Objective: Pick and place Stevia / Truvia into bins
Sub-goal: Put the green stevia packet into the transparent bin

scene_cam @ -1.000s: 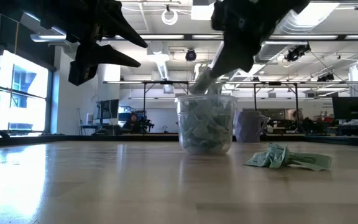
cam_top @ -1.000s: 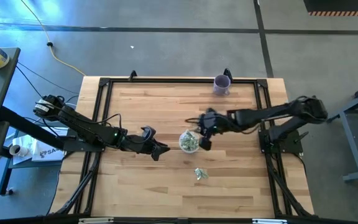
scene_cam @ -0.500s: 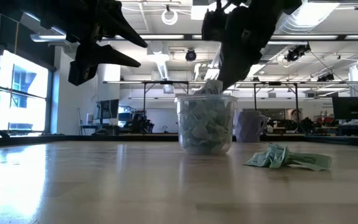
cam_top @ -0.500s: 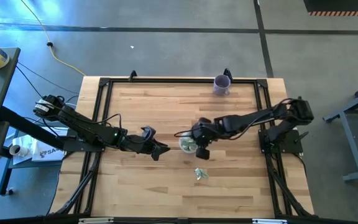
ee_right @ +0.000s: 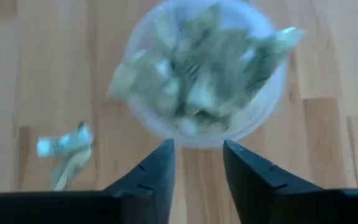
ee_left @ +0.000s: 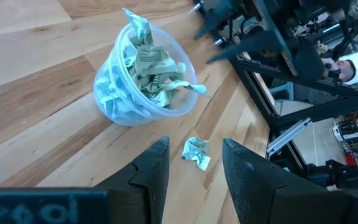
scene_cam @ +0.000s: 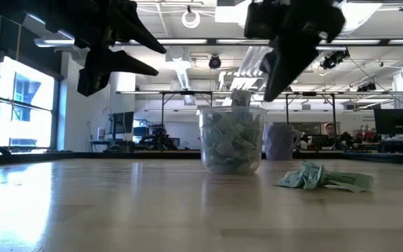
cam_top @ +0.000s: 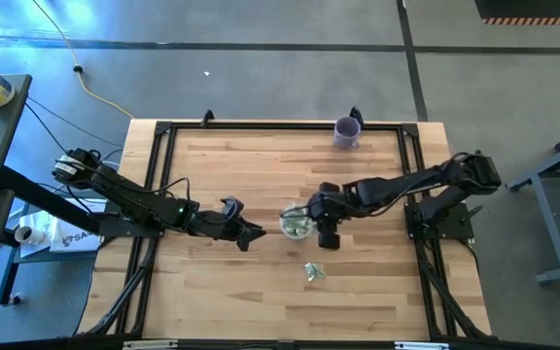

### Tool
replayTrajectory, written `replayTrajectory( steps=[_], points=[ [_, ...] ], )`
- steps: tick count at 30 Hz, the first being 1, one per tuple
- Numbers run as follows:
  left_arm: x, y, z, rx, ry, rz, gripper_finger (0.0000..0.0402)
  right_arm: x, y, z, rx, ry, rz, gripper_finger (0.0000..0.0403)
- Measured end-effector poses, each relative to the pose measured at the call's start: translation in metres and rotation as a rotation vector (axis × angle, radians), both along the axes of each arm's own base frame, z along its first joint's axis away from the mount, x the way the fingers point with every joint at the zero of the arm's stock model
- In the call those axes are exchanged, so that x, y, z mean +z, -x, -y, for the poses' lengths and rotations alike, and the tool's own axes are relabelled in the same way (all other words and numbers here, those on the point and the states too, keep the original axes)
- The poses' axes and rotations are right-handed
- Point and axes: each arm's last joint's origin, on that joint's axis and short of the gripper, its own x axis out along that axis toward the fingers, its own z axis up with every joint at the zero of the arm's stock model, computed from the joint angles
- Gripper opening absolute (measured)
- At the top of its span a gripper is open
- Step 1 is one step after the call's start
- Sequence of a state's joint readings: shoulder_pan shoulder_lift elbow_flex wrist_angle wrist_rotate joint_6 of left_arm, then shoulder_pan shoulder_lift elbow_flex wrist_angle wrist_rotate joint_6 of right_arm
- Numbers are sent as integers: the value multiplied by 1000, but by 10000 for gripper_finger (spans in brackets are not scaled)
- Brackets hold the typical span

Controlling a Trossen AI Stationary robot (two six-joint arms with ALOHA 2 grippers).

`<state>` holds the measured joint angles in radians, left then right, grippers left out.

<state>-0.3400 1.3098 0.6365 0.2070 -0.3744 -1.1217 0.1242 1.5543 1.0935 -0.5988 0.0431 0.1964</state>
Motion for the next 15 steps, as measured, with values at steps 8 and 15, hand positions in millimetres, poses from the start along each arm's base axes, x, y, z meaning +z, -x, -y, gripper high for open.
replayTrajectory(
  steps=[8,15],
  points=[
    [0,0,0,0,-1,0,182,-28,28,-37,170,-16,-166,191],
    [2,-1,0,4,16,23,182,-48,51,-74,126,-56,-203,217]
  ],
)
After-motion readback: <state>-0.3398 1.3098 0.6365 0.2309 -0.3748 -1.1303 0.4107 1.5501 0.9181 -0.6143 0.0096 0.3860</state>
